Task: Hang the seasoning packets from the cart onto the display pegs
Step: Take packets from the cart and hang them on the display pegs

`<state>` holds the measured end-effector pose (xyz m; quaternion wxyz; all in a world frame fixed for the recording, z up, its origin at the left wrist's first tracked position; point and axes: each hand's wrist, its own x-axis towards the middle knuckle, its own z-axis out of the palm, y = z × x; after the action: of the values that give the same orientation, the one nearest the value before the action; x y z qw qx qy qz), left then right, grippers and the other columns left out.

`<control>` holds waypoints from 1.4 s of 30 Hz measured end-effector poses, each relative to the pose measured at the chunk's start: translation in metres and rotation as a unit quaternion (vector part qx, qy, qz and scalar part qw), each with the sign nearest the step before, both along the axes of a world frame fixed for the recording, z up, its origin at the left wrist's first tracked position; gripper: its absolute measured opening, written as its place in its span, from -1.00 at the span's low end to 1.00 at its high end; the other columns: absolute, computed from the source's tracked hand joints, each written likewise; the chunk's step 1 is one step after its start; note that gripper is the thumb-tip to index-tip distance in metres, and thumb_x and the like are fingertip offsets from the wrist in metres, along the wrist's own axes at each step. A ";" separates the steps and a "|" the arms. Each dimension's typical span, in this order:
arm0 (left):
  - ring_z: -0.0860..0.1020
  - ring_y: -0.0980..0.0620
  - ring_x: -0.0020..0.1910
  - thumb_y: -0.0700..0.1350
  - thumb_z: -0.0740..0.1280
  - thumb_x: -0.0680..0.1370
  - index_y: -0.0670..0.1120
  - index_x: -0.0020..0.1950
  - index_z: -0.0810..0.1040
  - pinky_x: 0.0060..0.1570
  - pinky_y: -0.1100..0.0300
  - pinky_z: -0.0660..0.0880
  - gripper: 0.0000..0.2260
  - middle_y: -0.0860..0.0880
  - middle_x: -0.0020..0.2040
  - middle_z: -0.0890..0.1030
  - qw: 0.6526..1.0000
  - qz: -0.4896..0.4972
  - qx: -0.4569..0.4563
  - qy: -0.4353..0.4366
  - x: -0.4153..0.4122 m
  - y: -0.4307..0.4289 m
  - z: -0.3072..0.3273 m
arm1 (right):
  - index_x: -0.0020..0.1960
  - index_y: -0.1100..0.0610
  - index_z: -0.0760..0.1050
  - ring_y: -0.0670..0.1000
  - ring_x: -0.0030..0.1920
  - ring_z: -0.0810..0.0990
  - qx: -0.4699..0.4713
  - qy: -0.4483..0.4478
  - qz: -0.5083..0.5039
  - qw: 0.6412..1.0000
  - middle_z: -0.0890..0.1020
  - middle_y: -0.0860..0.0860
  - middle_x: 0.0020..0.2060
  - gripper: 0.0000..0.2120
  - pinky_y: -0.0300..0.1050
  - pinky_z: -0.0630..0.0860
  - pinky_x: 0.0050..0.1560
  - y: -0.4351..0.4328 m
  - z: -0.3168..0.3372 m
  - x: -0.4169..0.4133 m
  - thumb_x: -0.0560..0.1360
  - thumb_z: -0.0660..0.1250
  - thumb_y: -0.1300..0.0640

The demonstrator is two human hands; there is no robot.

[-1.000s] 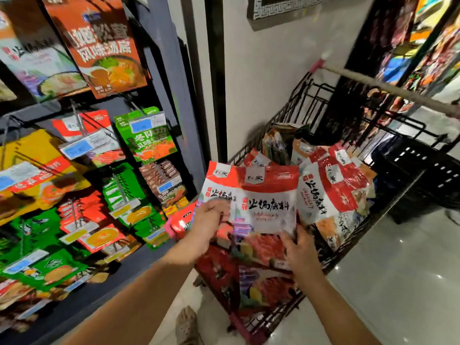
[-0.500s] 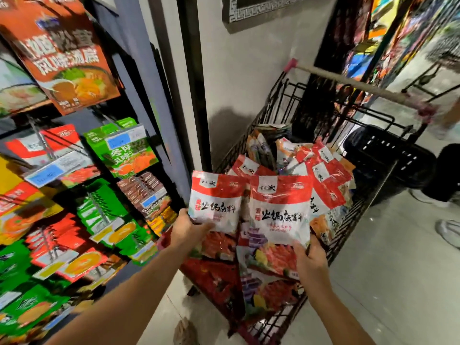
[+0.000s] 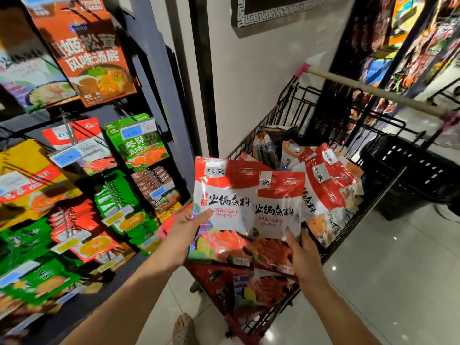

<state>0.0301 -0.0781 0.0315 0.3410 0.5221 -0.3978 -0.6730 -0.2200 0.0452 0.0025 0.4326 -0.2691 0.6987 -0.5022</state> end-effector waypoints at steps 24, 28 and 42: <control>0.53 -0.05 0.07 0.09 0.48 0.43 -0.02 0.22 0.59 -0.01 0.11 0.50 -0.60 -0.01 0.07 0.57 0.824 -0.157 -0.367 -0.403 -0.183 -0.045 0.013 | 0.31 0.03 0.49 -0.09 -0.08 0.70 -0.009 0.005 -0.110 0.994 0.69 -0.01 0.05 -0.59 -0.15 0.65 -0.09 0.055 0.009 -0.084 0.51 0.52 0.17; 0.56 -0.13 0.02 0.14 0.52 0.30 -0.02 0.23 0.51 -0.10 0.02 0.58 -0.44 -0.06 0.04 0.56 0.736 -0.225 -0.392 -0.504 -0.203 -0.055 0.001 | 0.29 0.00 0.50 -0.18 -0.17 0.69 -0.003 0.006 -0.136 0.991 0.70 -0.09 -0.02 -0.62 -0.30 0.57 -0.25 0.059 0.007 -0.090 0.53 0.49 0.20; 0.39 -0.01 -0.47 -0.11 0.54 0.49 -0.08 -0.14 0.51 -0.46 0.21 0.33 -0.79 0.02 -0.47 0.51 0.969 -0.036 -0.173 -0.172 -0.105 -0.065 0.029 | 0.36 0.06 0.45 -0.10 -0.04 0.66 -0.001 0.015 -0.118 0.993 0.67 0.01 0.12 -0.57 -0.29 0.55 -0.17 0.031 0.000 -0.086 0.54 0.48 0.17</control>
<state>-0.0749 -0.1427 0.0603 0.3281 0.5485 -0.5797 -0.5055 -0.3064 0.0758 0.0029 0.3596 -0.1924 0.7315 -0.5465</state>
